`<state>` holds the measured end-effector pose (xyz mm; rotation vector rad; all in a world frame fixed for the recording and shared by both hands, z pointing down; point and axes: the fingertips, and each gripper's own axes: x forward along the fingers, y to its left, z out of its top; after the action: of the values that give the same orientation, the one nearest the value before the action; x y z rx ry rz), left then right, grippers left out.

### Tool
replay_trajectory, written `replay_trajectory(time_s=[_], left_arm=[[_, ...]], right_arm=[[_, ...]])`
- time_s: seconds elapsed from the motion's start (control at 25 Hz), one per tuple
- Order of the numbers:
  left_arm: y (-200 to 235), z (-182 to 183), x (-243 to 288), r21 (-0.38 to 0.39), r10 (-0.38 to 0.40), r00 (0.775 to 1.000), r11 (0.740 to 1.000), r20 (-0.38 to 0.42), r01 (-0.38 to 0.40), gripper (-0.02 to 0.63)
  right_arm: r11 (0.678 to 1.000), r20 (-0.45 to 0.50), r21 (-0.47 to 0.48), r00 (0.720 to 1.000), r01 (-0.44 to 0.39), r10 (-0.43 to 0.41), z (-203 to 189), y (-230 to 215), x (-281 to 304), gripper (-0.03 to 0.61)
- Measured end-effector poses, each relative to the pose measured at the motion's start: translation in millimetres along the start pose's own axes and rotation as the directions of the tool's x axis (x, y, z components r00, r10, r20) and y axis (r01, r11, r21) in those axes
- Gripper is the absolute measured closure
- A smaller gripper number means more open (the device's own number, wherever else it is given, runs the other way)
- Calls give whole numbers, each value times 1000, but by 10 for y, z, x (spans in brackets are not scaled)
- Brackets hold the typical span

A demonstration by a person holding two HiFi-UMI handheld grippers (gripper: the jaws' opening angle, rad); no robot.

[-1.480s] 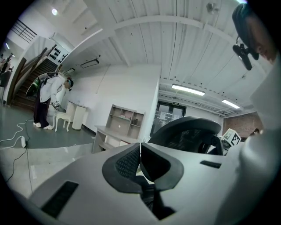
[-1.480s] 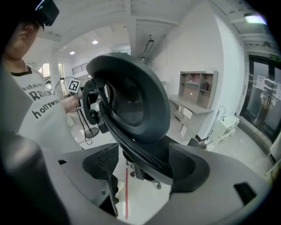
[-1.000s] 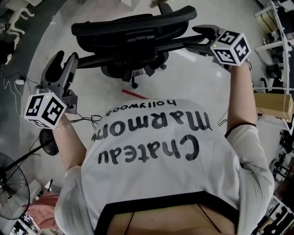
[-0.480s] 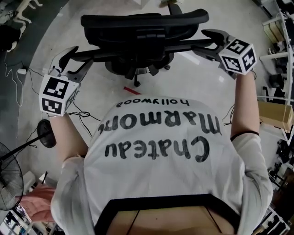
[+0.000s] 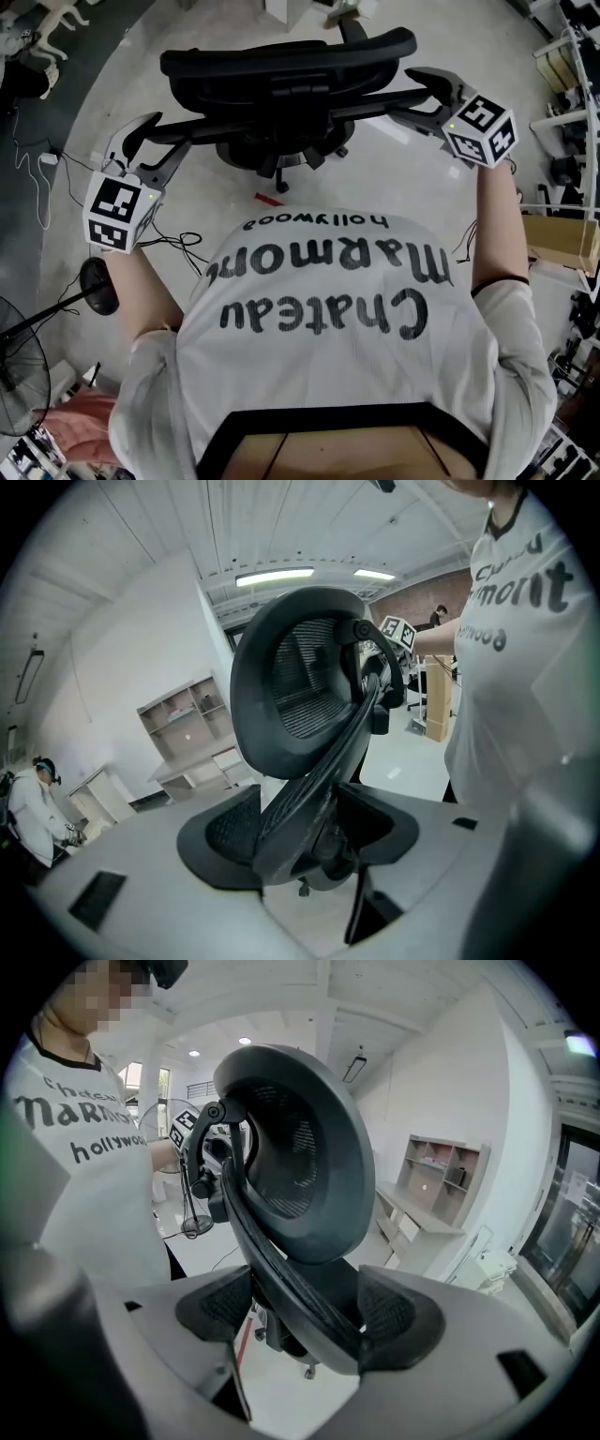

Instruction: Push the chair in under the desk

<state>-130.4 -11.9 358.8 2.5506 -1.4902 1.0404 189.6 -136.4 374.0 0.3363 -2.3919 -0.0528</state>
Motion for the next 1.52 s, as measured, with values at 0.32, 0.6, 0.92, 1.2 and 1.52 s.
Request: replay_trajectory(time_s=[0.32, 0.6, 0.92, 1.2, 1.52], left_arm=[[-111, -48, 174, 25, -67, 994, 997, -83, 70, 348], [-155, -123, 255, 7, 81, 985, 997, -155, -81, 333], [64, 58, 556, -35, 175, 956, 981, -234, -188, 311], [387, -109, 634, -101, 206, 932, 964, -299, -245, 301], [670, -200, 781, -185, 214, 902, 936, -376, -300, 301]], right_arm=[[1000, -3, -18, 1000, -12, 12, -41, -127, 155, 204], [998, -39, -59, 999, -12, 10, -8, -334, 385, 170], [989, -33, -122, 996, -88, 85, 169, -945, 576, 170], [974, -18, -173, 990, -143, 142, 429, -1210, 1057, 170], [949, -1, -247, 979, -197, 203, 686, -1566, 1525, 170]])
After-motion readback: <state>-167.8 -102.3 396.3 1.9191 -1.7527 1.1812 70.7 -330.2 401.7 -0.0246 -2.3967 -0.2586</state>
